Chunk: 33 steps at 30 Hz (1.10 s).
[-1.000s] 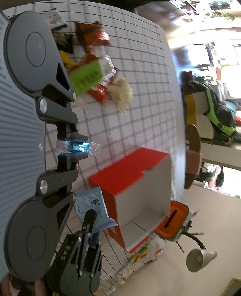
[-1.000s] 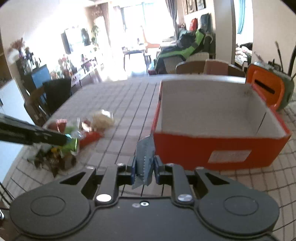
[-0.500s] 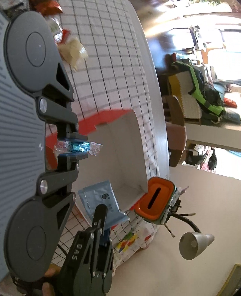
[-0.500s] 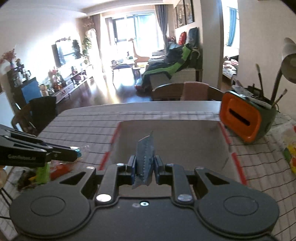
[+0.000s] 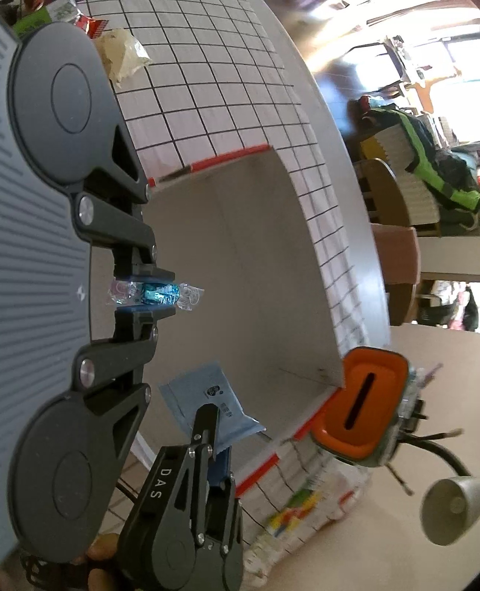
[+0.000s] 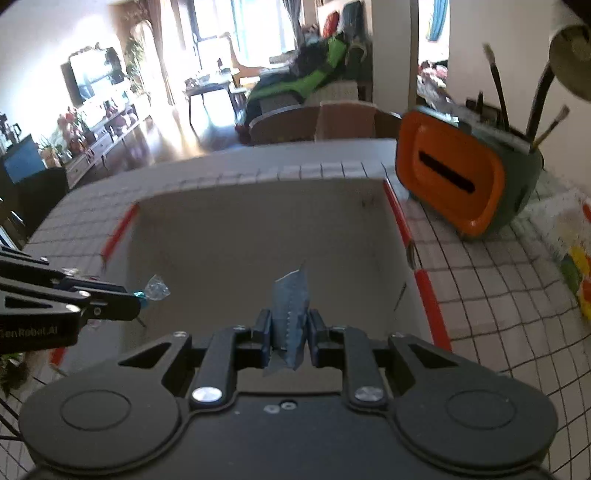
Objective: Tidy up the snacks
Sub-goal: 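Release the sachet into the red box while the left tool drops its candy in, then move both open tools back from the box to the snack pile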
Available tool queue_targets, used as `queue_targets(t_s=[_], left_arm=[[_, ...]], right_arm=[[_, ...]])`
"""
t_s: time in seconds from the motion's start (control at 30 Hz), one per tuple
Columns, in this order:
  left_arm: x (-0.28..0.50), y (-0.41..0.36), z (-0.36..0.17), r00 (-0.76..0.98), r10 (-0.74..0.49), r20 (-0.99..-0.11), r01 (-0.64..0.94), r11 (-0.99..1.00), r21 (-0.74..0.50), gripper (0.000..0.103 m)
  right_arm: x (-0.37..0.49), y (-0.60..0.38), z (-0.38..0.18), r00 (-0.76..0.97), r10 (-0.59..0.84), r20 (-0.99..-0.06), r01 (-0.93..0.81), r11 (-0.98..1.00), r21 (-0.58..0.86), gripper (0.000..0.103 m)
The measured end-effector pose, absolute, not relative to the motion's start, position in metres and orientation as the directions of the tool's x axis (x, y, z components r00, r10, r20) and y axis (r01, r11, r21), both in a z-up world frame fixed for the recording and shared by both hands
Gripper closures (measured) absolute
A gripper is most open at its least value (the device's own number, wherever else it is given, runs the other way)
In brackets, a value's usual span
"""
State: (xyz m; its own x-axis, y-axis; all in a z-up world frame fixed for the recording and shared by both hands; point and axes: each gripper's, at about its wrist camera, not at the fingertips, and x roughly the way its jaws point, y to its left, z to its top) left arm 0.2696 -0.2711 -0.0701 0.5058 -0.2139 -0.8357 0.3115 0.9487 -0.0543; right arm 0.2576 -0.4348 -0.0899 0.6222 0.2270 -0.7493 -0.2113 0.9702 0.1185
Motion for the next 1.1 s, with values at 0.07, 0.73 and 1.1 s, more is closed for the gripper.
queue_targets(t_s=[0.07,0.73,1.1], left_arm=[[0.274,-0.275,-0.078,0.488,-0.2,-0.85,0.311,0.949,-0.045,0.092],[0.282,-0.28,-0.101,0.413,-0.153,-0.898,0.295,0.955,-0.027,0.091],[0.262,-0.269,-0.077,0.479,-0.168,-0.862,0.257,0.965,-0.045,0.077]], right_arm=[[0.262,-0.435,-0.099,0.6,0.227,-0.767,-0.208,0.97,0.125,0.084],[0.265,-0.433,-0.117,0.518,0.244,-0.82,-0.238,0.962,0.136,0.083],[0.248,-0.44,-0.087,0.584,0.287,-0.759,-0.269,0.951,0.153,0.083]])
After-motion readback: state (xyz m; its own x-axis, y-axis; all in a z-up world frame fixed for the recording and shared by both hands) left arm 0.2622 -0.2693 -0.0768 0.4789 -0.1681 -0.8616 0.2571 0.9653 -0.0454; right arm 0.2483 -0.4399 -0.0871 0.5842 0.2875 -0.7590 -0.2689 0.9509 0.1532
